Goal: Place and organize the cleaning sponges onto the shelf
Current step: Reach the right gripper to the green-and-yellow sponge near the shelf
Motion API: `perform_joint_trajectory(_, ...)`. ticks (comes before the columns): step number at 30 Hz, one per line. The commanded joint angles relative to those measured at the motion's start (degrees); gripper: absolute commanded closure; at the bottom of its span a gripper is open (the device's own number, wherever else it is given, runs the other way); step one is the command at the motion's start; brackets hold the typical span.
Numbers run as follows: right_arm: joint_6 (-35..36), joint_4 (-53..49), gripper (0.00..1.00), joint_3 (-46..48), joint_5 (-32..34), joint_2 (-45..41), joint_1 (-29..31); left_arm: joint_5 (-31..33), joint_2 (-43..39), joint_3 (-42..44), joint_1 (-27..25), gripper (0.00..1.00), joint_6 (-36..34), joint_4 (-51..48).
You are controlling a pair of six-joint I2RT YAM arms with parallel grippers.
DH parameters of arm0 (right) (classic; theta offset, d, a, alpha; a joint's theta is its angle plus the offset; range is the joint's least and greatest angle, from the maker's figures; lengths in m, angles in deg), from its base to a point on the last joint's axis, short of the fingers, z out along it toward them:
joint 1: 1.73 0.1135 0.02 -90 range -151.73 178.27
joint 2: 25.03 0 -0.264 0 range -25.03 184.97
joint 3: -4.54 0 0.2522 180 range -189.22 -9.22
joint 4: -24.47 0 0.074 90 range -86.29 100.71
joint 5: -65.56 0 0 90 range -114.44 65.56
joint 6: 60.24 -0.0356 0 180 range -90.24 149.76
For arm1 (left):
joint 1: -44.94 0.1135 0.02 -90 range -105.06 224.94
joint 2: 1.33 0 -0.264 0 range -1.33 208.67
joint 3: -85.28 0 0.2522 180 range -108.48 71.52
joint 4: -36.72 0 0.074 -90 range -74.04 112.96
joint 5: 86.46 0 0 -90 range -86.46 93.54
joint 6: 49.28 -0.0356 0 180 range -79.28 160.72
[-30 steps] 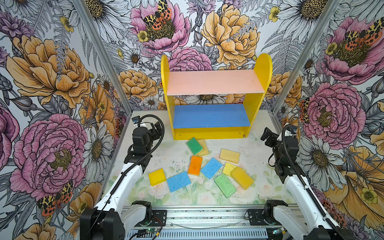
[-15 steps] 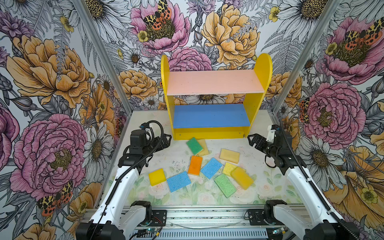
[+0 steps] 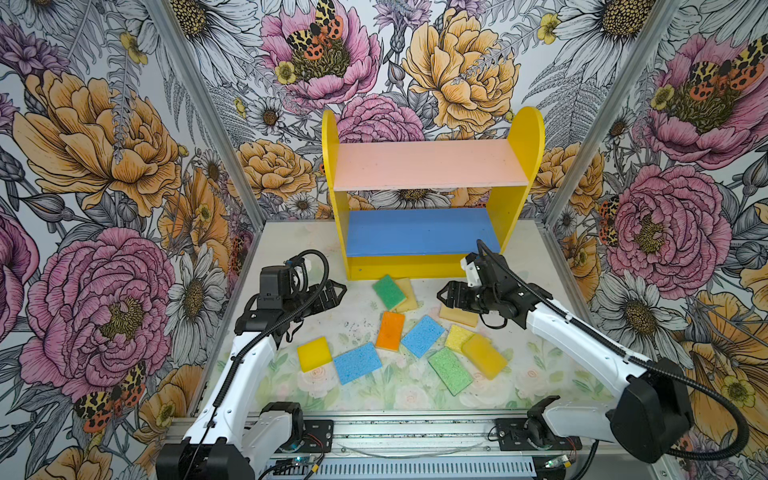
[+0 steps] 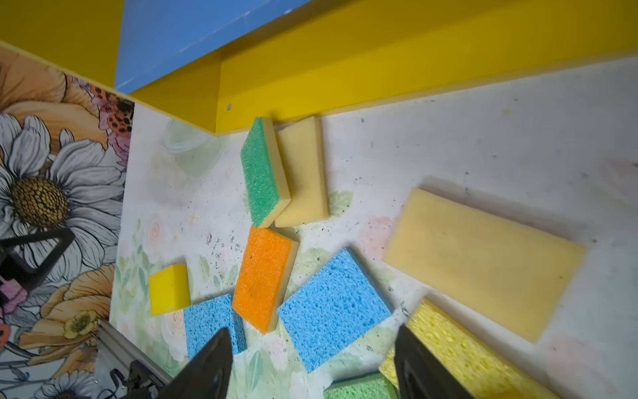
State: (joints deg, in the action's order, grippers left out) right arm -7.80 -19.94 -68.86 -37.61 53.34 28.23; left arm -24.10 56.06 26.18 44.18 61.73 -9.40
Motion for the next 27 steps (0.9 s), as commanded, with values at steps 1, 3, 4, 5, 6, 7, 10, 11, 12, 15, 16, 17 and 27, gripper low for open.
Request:
perform_joint_trajectory(1, 3.1, 0.4, 0.32, -6.8, 4.9, 5.4, 4.3, -1.5, -0.9, 1.4, 1.5, 0.01, -0.3, -0.3)
perform_joint_trajectory(3, 4.2, 0.4, 0.34, -10.2, 6.0, 10.1, 6.4, -1.5, -1.3, 1.7, 1.9, 0.01, -0.2, -0.4)
perform_joint_trajectory(4, 4.7, 0.4, 0.35, -12.1, 6.1, 12.3, 7.0, -1.5, -1.6, 1.8, 2.1, 0.01, -0.2, -0.4)
perform_joint_trajectory(5, 4.9, 0.4, 0.36, -13.7, 6.1, 14.5, 7.5, -1.4, -1.7, 1.8, 2.2, 0.01, -0.2, -0.5)
perform_joint_trajectory(6, 5.3, 0.4, 0.38, -15.5, 6.4, 16.8, 8.0, -1.2, -1.8, 1.9, 2.2, 0.01, -0.1, -0.5)
perform_joint_trajectory(7, 5.6, 0.3, 0.38, -17.1, 6.8, 18.7, 8.5, -1.1, -1.7, 1.9, 2.3, 0.01, -0.1, -0.5)
perform_joint_trajectory(10, 6.6, 0.3, 0.40, -20.2, 8.0, 22.9, 9.7, -1.1, -1.5, 1.9, 2.7, 0.01, 0.1, -0.5)
perform_joint_trajectory(11, 6.9, 0.3, 0.40, -20.9, 8.1, 24.0, 9.9, -1.0, -1.6, 2.0, 2.8, 0.01, 0.2, -0.5)
perform_joint_trajectory(12, 7.1, 0.3, 0.41, -21.6, 8.2, 25.2, 10.0, -0.9, -1.7, 2.1, 2.8, 0.01, 0.2, -0.6)
perform_joint_trajectory(15, 8.0, 0.2, 0.43, -23.2, 8.2, 28.4, 10.2, -0.4, -1.9, 2.2, 2.9, 0.01, 0.3, -0.6)
perform_joint_trajectory(16, 8.1, 0.2, 0.44, -23.7, 8.4, 29.4, 10.3, -0.4, -1.8, 2.2, 2.8, 0.01, 0.4, -0.6)
perform_joint_trajectory(17, 8.3, 0.2, 0.44, -24.1, 8.5, 30.0, 10.4, -0.5, -1.8, 2.3, 2.9, 0.01, 0.4, -0.6)
perform_joint_trajectory(27, 8.7, 0.3, 0.50, -27.5, 9.3, 36.2, 10.5, -0.8, -1.4, 2.4, 2.7, 0.01, 0.6, -0.6)
